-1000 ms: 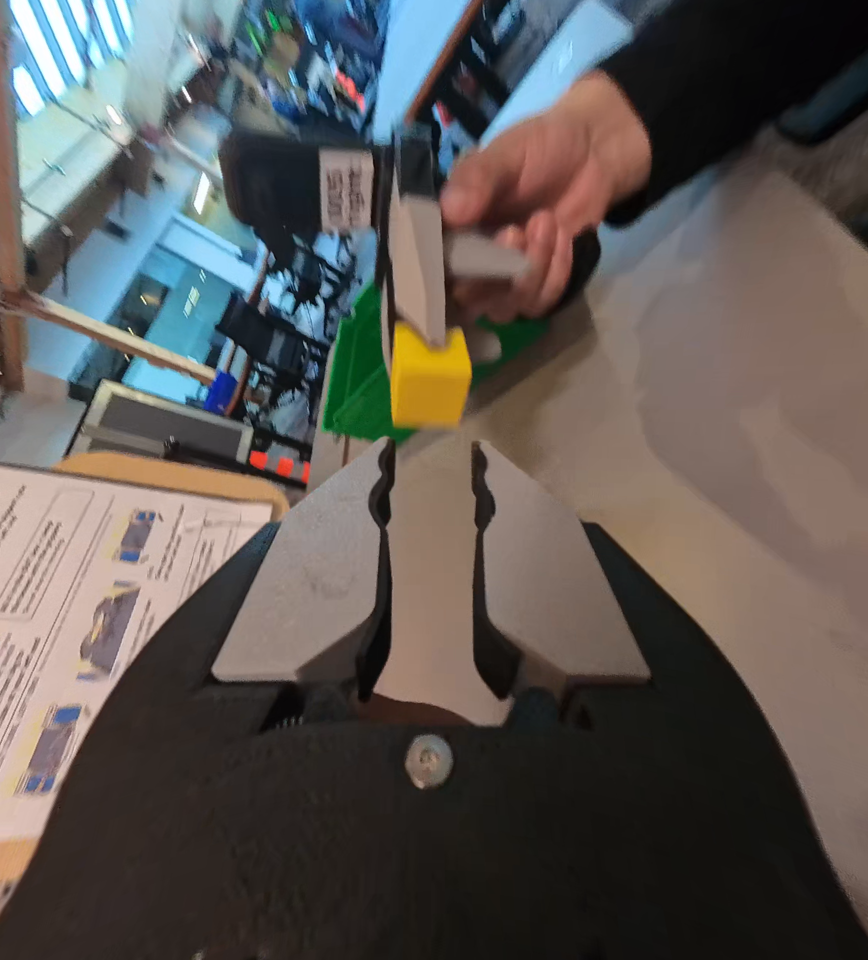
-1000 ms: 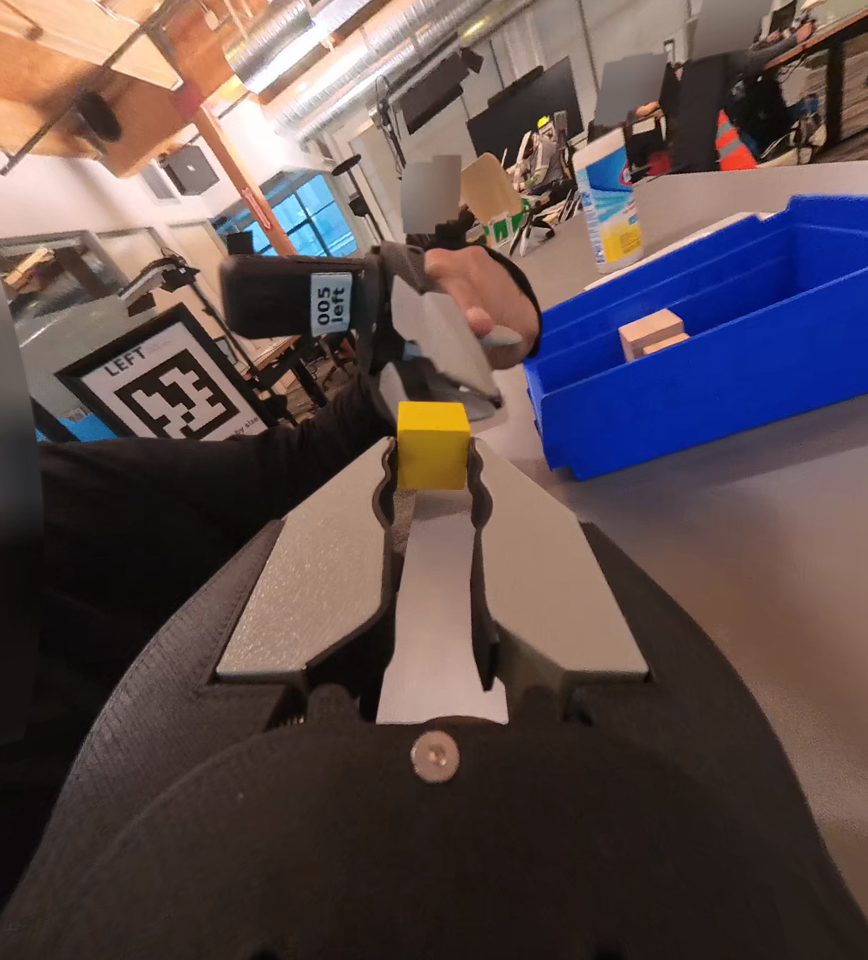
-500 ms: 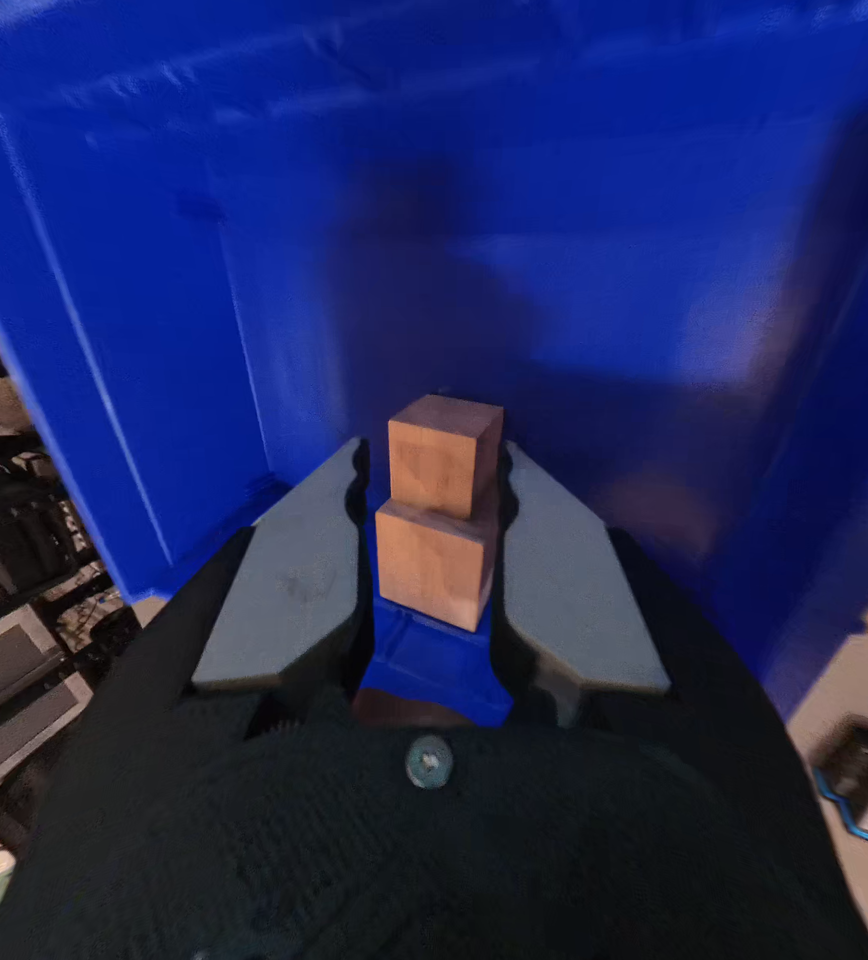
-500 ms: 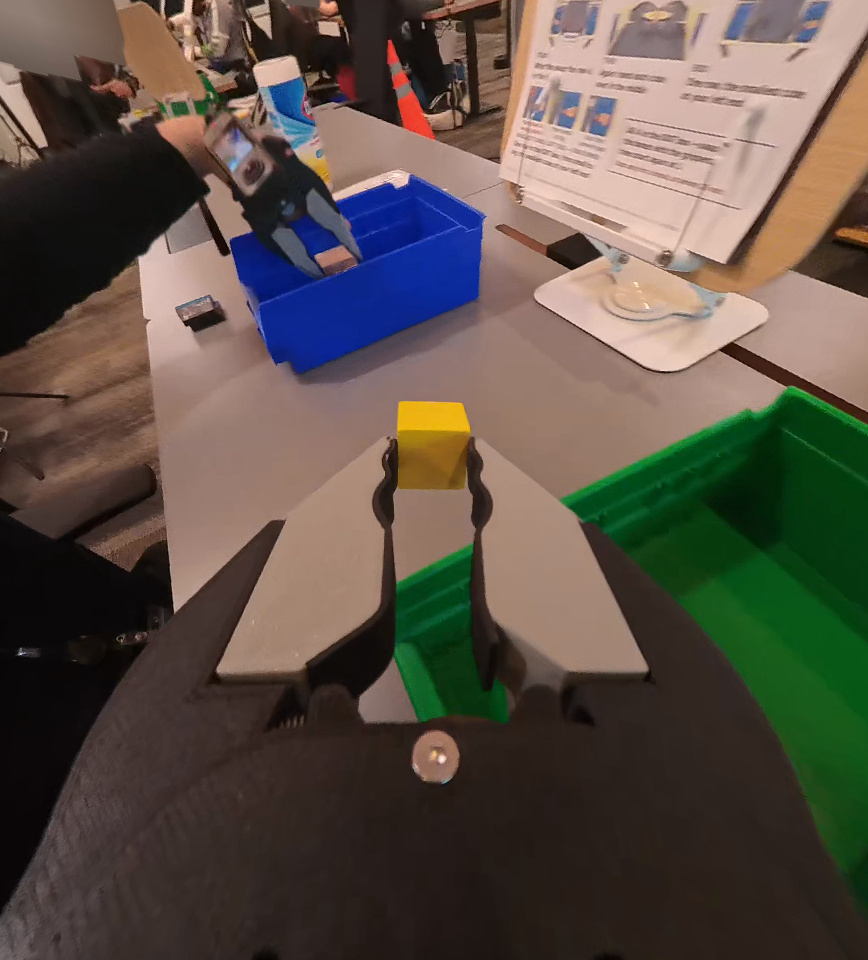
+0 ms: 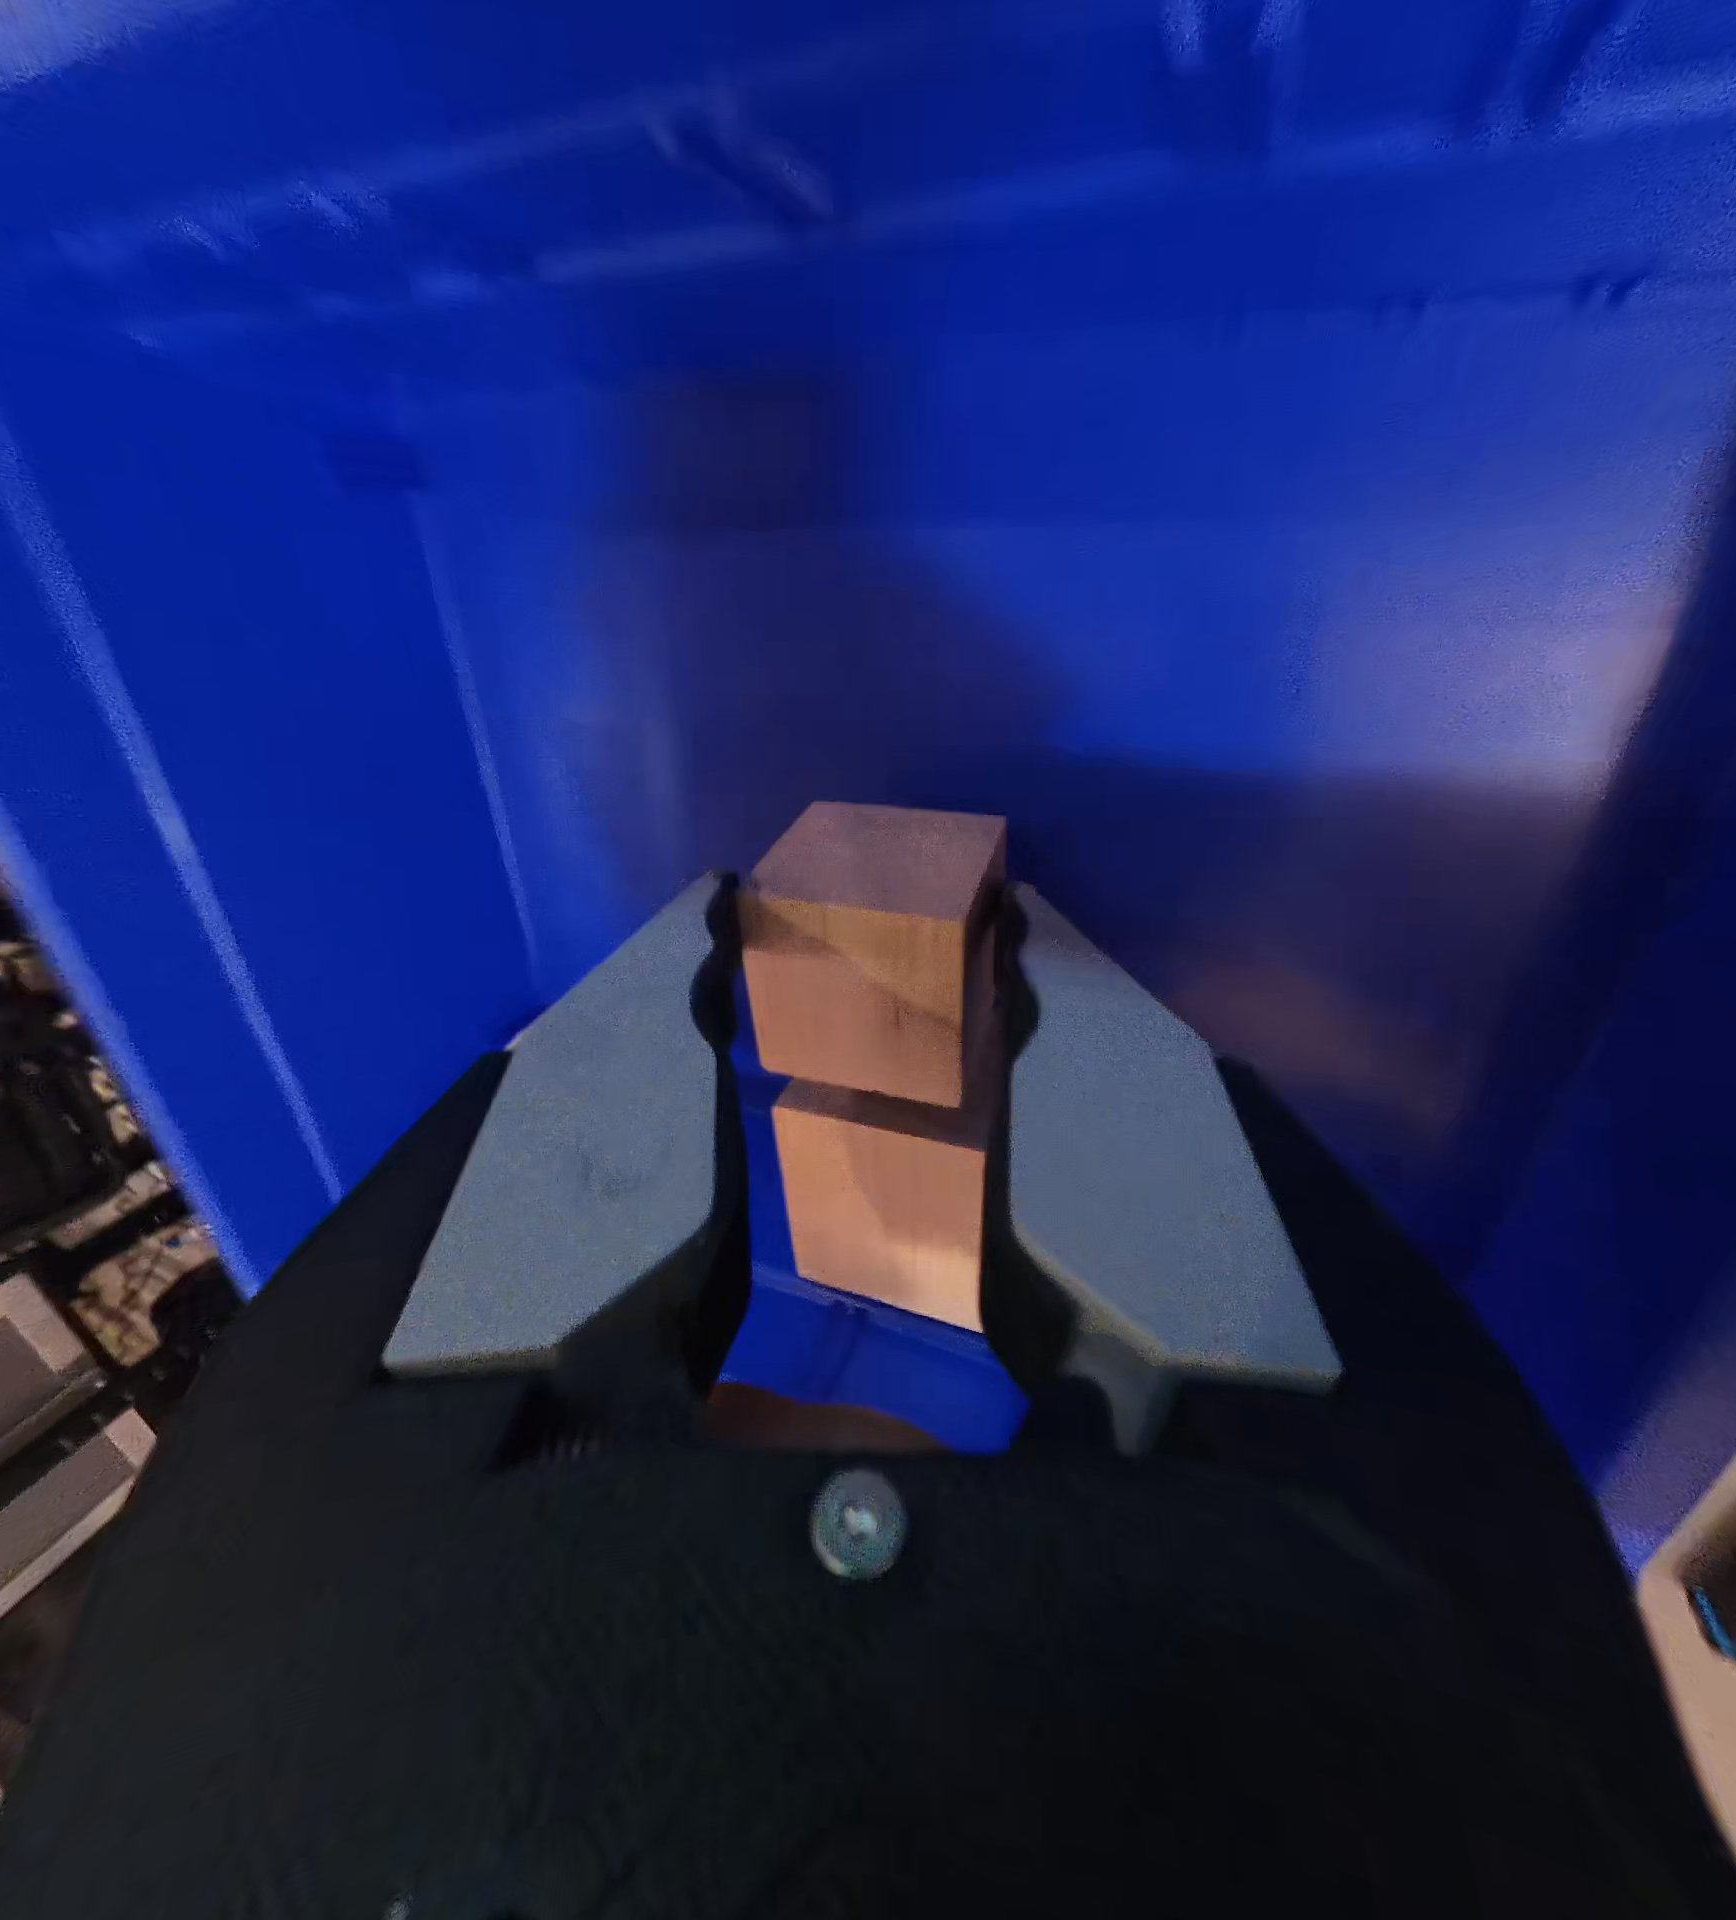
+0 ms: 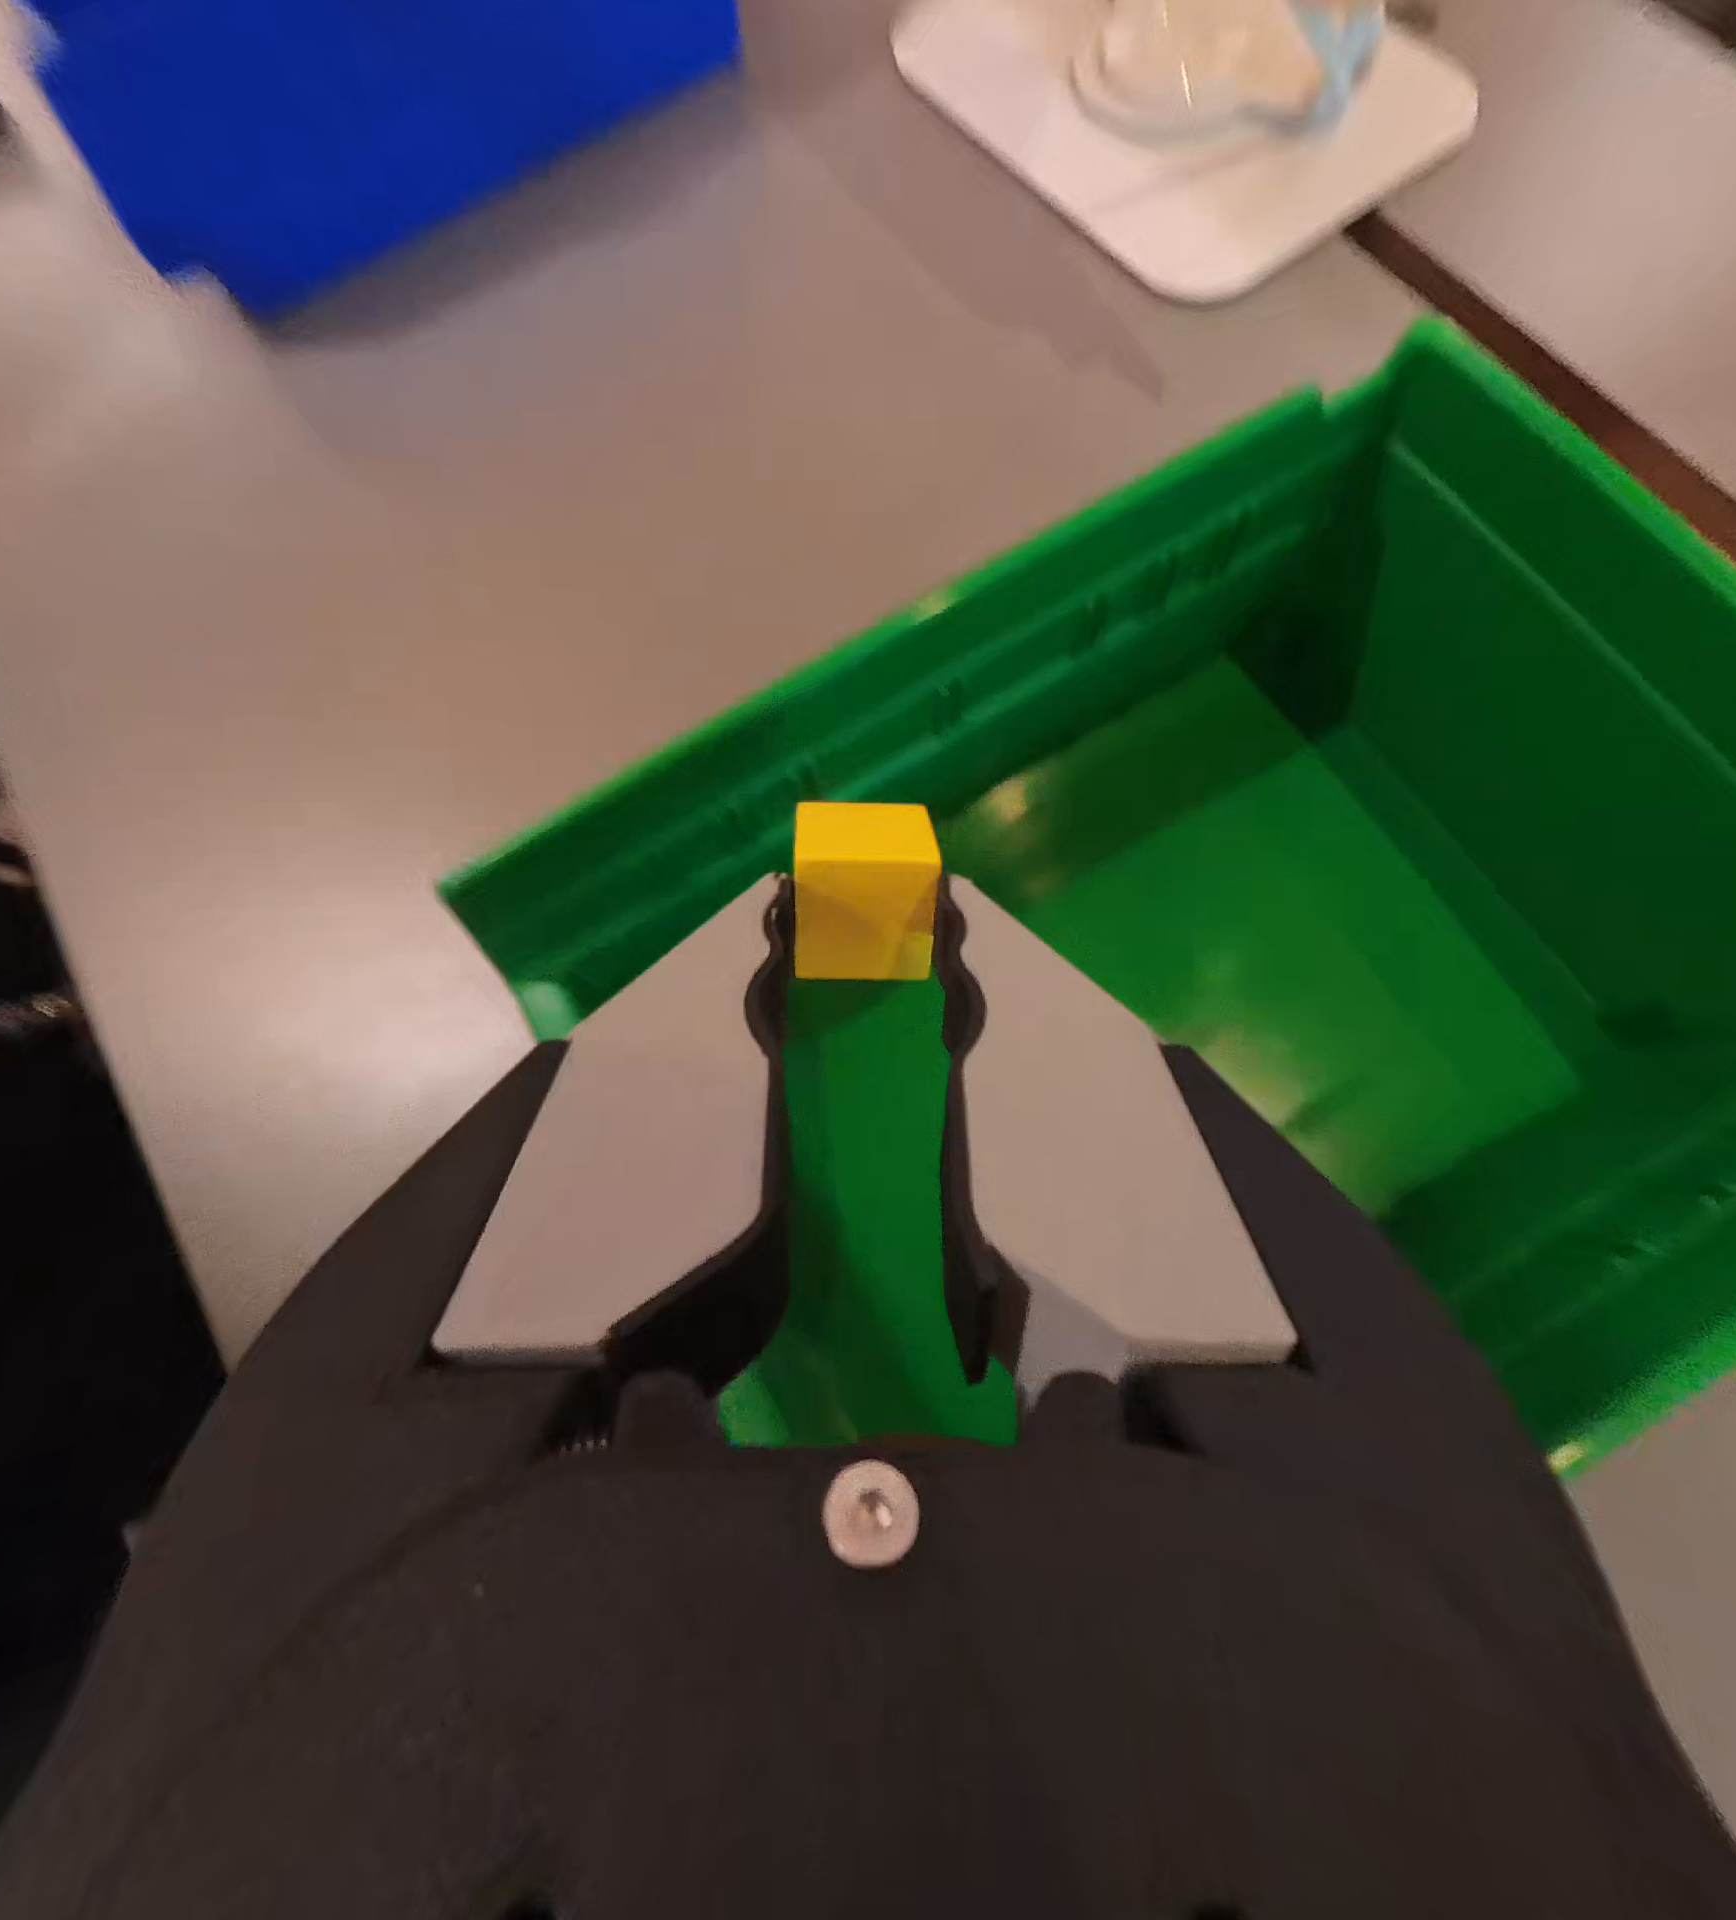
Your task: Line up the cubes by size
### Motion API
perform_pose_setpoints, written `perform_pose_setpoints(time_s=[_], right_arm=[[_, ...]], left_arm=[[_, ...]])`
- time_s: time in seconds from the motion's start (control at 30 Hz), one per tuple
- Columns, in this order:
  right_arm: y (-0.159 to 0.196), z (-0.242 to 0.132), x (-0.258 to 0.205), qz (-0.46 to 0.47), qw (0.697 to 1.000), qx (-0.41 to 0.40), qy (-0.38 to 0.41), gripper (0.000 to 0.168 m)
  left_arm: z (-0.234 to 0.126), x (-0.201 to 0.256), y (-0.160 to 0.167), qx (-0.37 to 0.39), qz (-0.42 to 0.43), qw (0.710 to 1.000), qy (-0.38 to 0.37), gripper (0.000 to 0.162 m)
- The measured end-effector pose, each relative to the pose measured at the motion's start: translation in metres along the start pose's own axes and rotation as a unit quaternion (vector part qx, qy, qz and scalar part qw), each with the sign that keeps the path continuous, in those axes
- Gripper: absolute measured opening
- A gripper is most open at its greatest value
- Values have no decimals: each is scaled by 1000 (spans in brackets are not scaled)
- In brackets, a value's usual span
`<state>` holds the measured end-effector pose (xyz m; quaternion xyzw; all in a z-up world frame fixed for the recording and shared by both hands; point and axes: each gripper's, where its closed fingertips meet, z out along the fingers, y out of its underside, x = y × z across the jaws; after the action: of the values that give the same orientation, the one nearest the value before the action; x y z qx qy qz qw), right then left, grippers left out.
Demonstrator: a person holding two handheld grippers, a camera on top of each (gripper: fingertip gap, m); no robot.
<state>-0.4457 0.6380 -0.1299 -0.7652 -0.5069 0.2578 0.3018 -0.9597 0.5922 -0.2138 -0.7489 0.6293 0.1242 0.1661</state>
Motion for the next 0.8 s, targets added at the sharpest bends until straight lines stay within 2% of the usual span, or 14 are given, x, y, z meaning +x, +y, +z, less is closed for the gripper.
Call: perform_pose_setpoints(time_s=[0.17, 0.3, 0.57, 0.67, 0.73, 0.8], right_arm=[[44, 28, 21, -103, 980, -171, 26, 24], [61, 55, 21, -149, 961, -232, 3, 24], [68, 87, 14, -224, 932, -282, -24, 24], [67, 90, 15, -224, 931, -287, -20, 25], [65, 86, 14, -213, 934, -286, -22, 32], [48, 77, 7, -193, 952, -234, -30, 34]], left_arm=[[-59, -17, -53, 178, -29, 978, -106, 47], [-102, -10, -90, 299, -44, 941, -148, 47], [-149, 15, -144, 440, -41, 882, -162, 47], [-164, 23, -163, 485, -35, 859, -163, 47], [-175, 28, -176, 525, -36, 835, -161, 47], [-184, 33, -190, 559, -34, 812, -163, 47]])
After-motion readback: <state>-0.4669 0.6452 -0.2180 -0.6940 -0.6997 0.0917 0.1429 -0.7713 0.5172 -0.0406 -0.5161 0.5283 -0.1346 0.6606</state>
